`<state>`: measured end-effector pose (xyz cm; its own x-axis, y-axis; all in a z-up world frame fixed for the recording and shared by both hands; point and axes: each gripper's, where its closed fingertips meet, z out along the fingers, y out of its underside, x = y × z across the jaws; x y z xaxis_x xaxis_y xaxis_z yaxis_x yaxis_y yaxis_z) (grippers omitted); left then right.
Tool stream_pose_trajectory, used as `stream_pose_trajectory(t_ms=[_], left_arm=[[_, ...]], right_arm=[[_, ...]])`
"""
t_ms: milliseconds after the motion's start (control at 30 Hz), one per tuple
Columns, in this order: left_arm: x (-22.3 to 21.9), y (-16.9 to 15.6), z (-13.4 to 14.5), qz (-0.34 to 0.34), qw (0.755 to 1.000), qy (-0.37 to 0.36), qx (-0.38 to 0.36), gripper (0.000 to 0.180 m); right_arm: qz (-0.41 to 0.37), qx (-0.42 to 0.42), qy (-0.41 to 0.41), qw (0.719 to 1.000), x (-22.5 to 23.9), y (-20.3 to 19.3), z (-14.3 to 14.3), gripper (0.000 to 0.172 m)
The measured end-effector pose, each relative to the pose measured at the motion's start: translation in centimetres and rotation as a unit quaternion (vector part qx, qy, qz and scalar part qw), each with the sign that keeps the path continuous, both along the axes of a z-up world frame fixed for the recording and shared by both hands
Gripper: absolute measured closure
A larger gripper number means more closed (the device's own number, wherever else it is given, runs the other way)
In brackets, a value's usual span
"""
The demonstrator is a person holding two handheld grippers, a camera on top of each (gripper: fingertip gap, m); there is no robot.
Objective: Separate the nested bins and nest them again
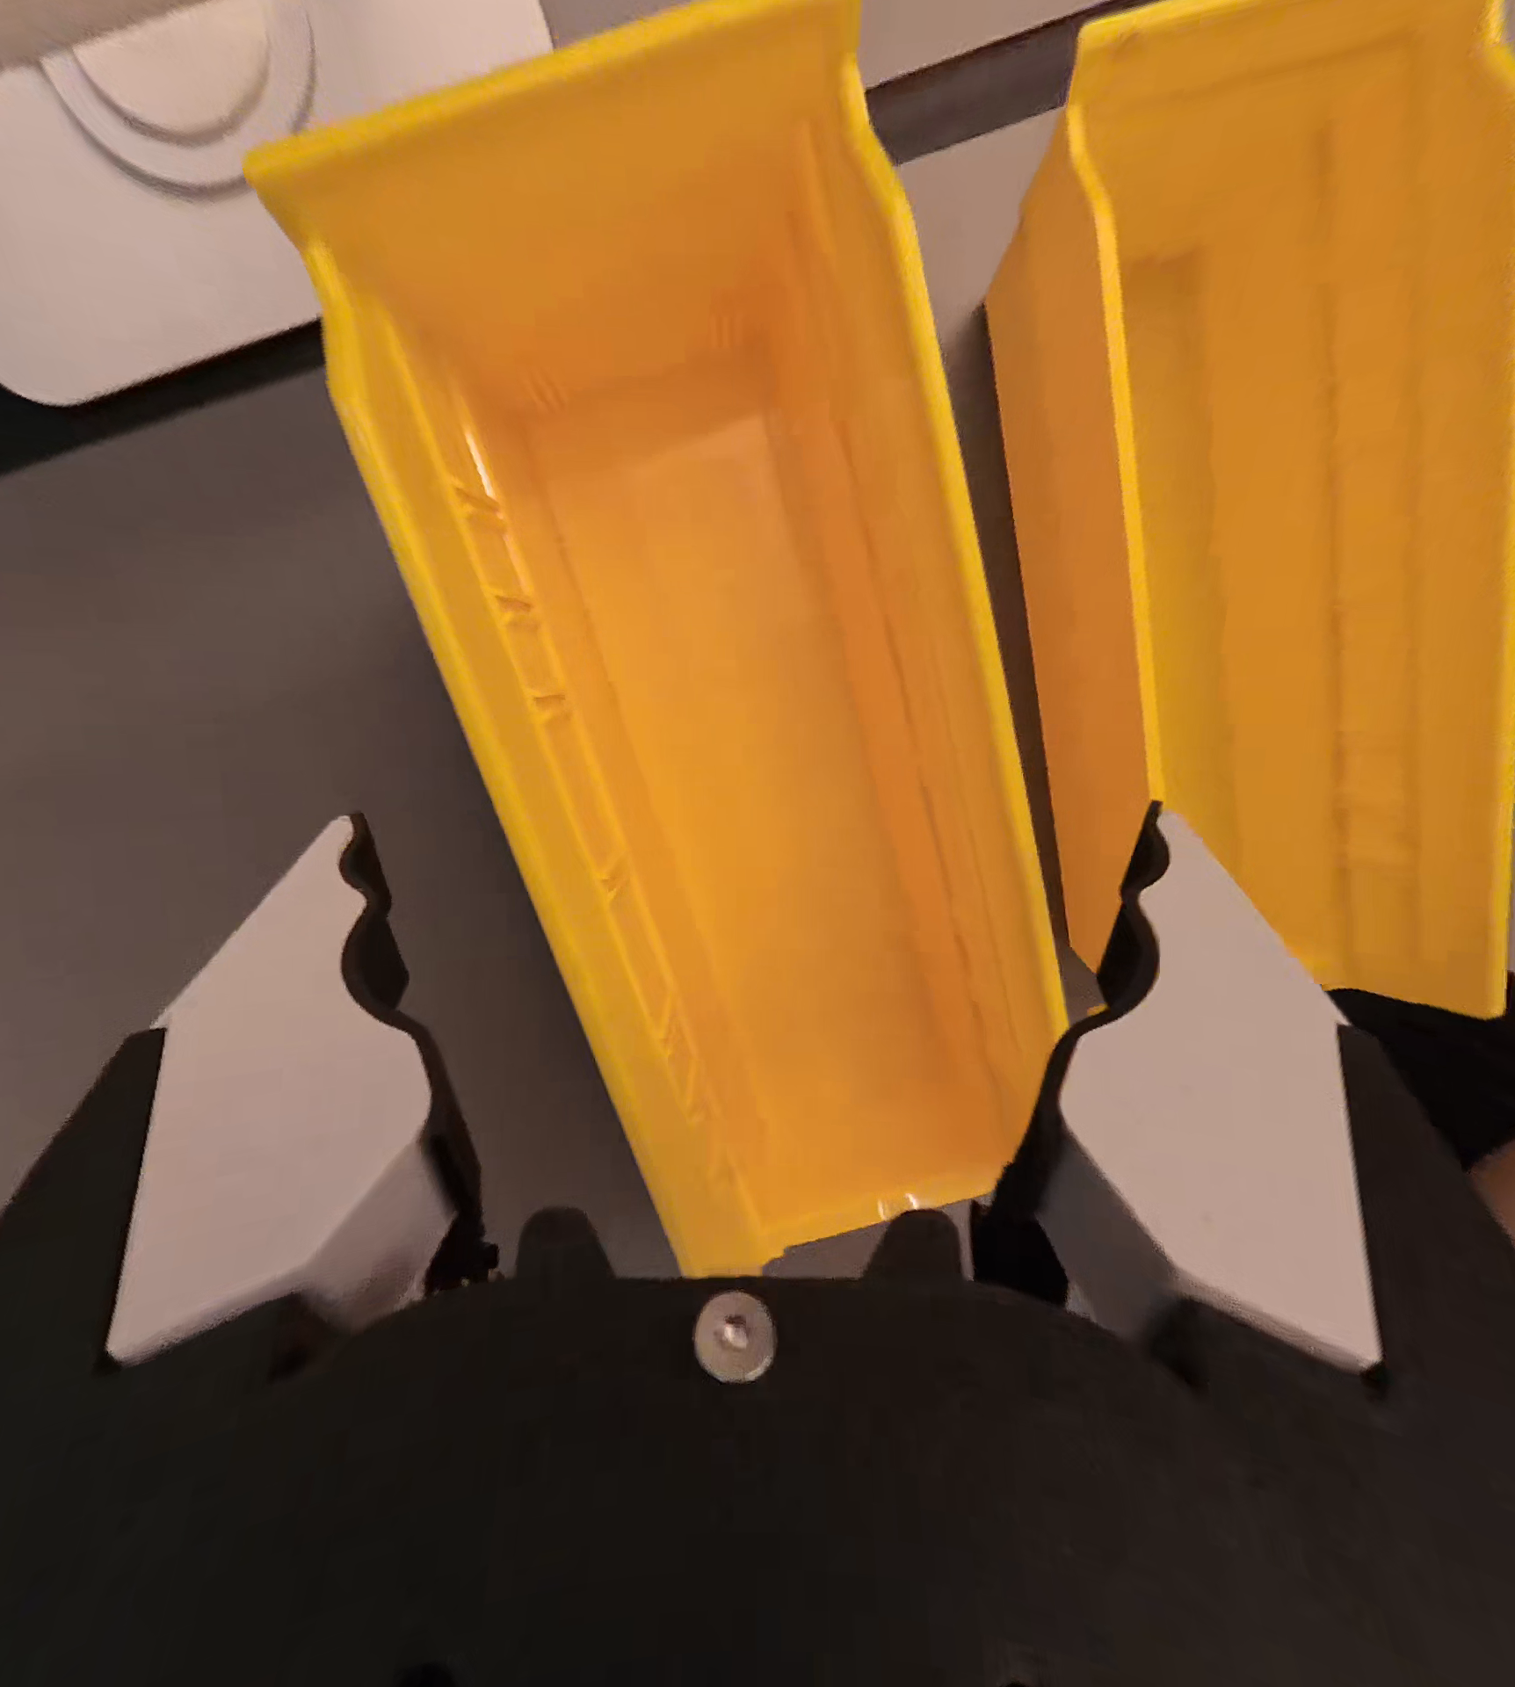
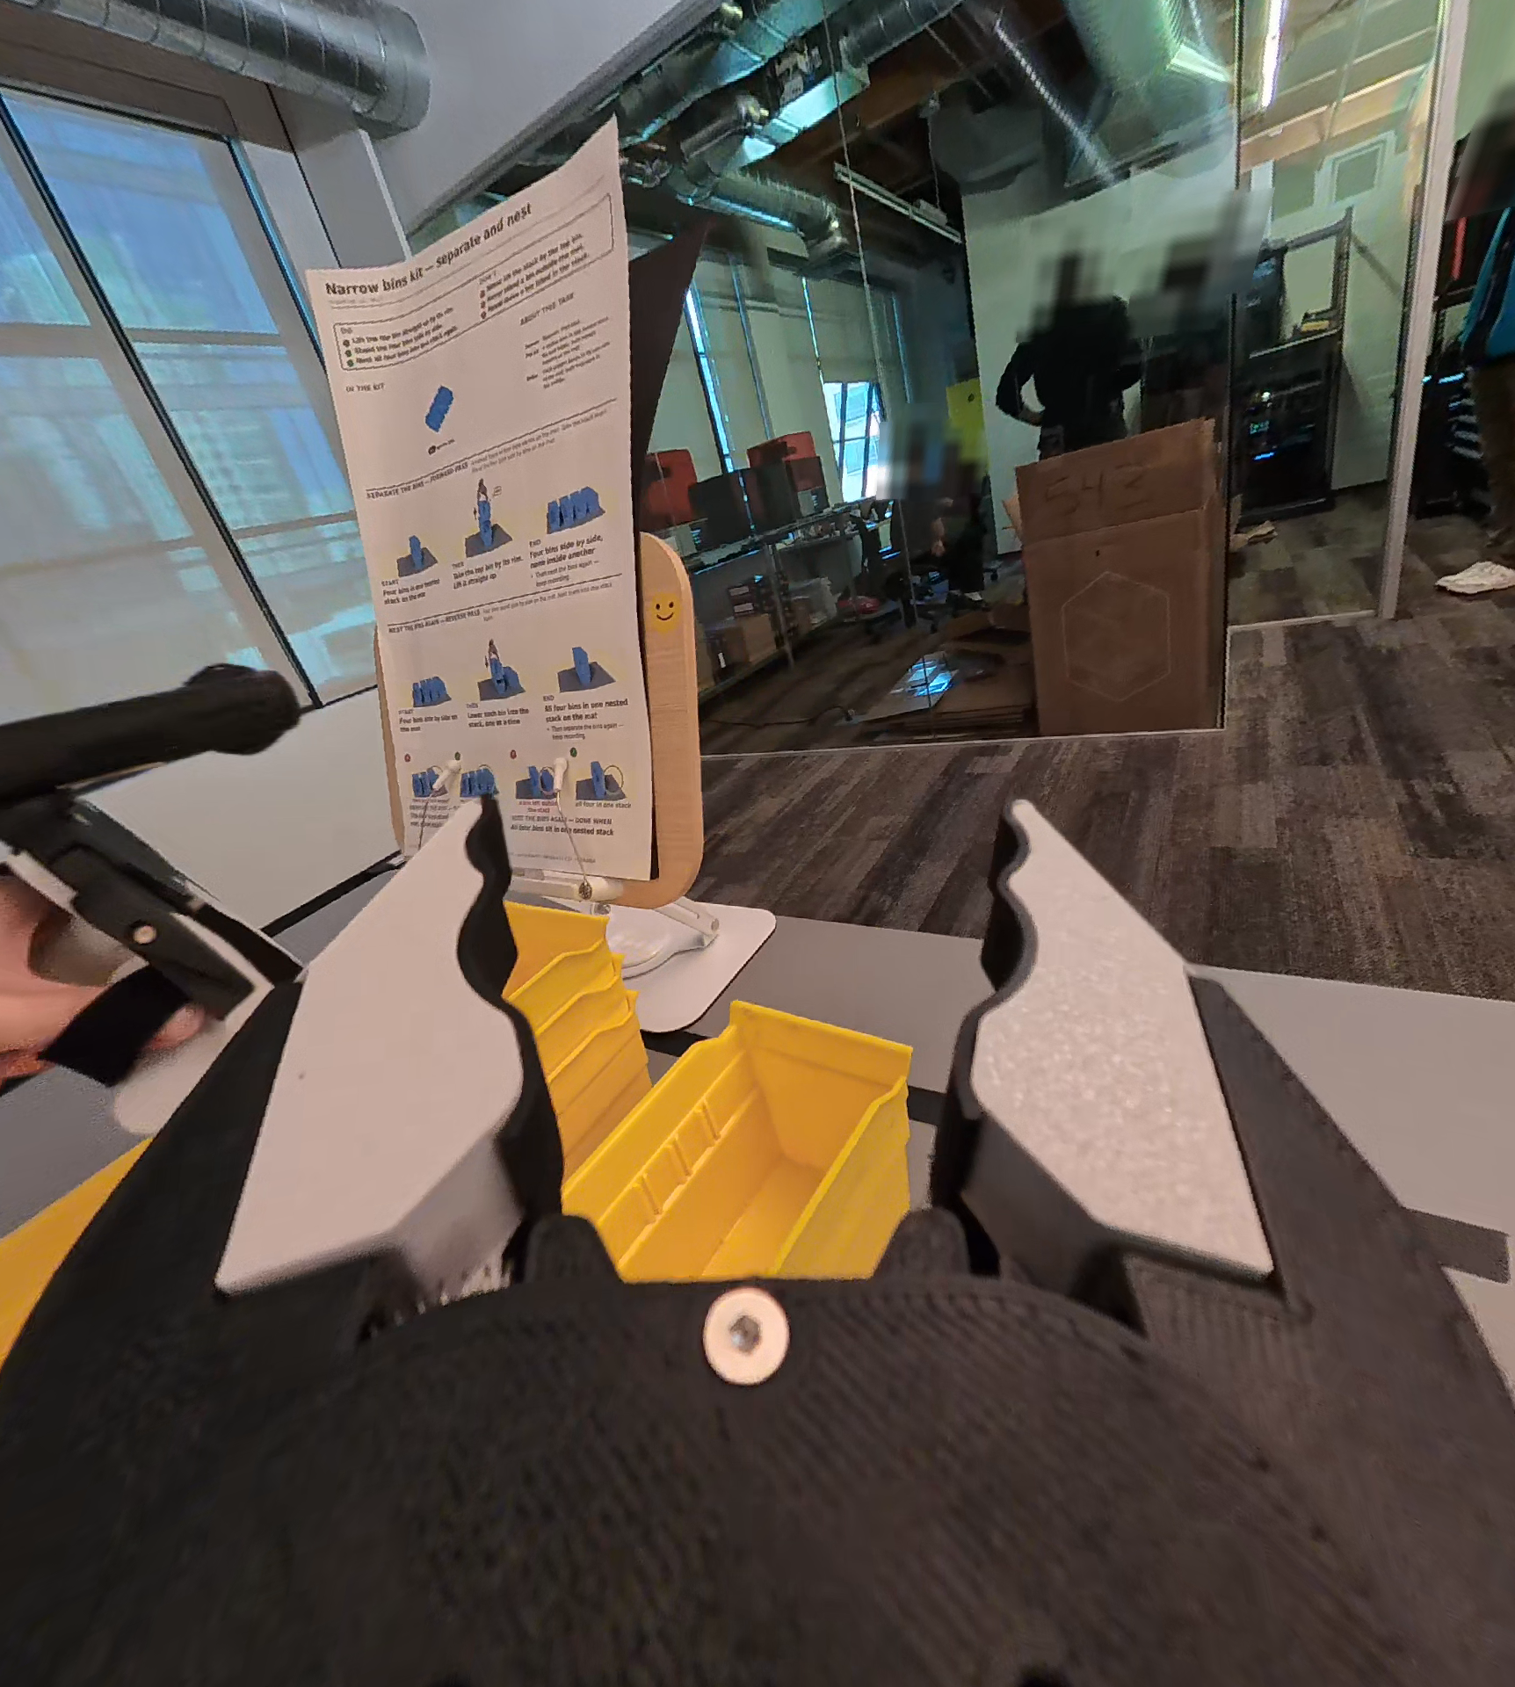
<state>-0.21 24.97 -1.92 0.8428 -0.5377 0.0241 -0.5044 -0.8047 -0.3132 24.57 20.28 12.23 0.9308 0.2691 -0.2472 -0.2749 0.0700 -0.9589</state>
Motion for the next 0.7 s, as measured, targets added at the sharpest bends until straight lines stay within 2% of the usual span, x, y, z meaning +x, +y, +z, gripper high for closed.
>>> stream_pose_trajectory(t_ms=[100, 167, 333, 467, 700], left_arm=[[-0.3, -0.1, -1.1, 0.019, 0.999, 0.034, -0.022, 0.028], [-0.4, -0.1, -1.7, 0.028, 0.998, 0.055, -0.029, 0.038], [0.0, -0.5, -2.9, 0.033, 0.995, 0.077, -0.047, 0.039], [-0.6, -0.5, -2.9, 0.028, 0.991, 0.117, -0.063, 0.052], [-0.8, -0.8, -2.6, 0.033, 0.986, 0.138, -0.083, 0.061]], right_arm=[[0.011, -0.013, 0.008, 1.0, -0.3, 0.3, -0.5, 0.066], [0.021, -0.025, 0.015, 0.999, -0.5, 0.7, -1.1, 0.067], [0.064, -0.073, 0.053, 0.994, -1.7, 1.4, -2.7, 0.068], [0.061, -0.093, 0.038, 0.993, -1.9, 1.8, -3.6, 0.068], [0.075, -0.108, 0.036, 0.991, -2.7, 2.0, -4.1, 0.068]])
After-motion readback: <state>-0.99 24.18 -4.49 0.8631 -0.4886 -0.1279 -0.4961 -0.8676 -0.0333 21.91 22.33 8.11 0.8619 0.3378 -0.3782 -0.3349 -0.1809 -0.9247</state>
